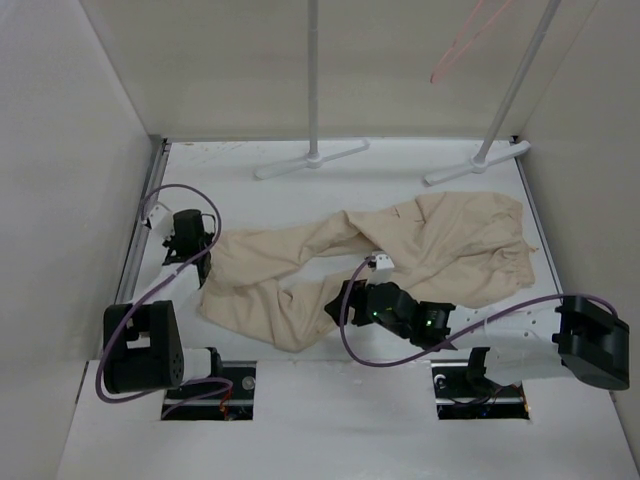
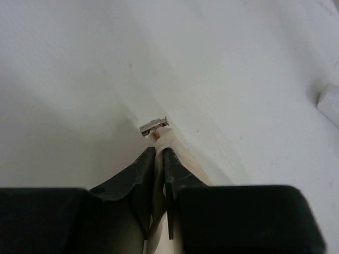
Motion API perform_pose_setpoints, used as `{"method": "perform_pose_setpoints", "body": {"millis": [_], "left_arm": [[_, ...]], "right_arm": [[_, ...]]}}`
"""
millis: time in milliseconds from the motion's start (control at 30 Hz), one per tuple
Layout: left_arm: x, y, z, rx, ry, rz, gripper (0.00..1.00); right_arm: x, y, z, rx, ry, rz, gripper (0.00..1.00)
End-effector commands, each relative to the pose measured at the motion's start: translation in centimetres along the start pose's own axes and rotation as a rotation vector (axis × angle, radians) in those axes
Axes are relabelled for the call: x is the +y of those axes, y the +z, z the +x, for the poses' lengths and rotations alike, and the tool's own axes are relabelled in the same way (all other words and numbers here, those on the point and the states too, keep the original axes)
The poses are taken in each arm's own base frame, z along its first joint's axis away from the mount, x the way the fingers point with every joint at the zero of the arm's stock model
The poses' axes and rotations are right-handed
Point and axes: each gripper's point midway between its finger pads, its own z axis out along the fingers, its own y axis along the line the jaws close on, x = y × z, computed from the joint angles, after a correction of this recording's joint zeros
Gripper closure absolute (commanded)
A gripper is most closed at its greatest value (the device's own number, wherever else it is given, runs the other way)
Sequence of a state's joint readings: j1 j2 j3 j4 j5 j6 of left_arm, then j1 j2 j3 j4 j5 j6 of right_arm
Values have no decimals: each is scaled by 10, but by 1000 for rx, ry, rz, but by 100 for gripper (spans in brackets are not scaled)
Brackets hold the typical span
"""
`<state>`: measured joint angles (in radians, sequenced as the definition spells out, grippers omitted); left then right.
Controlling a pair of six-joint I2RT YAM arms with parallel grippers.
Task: Place the trousers on the hanger
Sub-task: Fold the trousers
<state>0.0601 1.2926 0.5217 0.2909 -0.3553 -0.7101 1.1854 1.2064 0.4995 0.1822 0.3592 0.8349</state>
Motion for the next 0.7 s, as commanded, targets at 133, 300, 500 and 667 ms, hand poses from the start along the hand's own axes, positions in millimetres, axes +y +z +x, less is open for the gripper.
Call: {"method": "perform_pose_setpoints", "body": {"millis": [133,300,500,667], "left_arm": [[-64,18,-96,-179,-62,31,94],[-112,48,-186,-263,24,-16,83],[-99,80,-194,-206,142,-102,0],[-112,36,-131,-269,80,-2,0]], "right_arm": [[20,-8,-29,-88,36,-84,24],[12,-25,-57,-172,75,-79,25],[-7,-48,-84,-269,120,-40,17],[-44,-52,-111,-349,158,32,45]]}}
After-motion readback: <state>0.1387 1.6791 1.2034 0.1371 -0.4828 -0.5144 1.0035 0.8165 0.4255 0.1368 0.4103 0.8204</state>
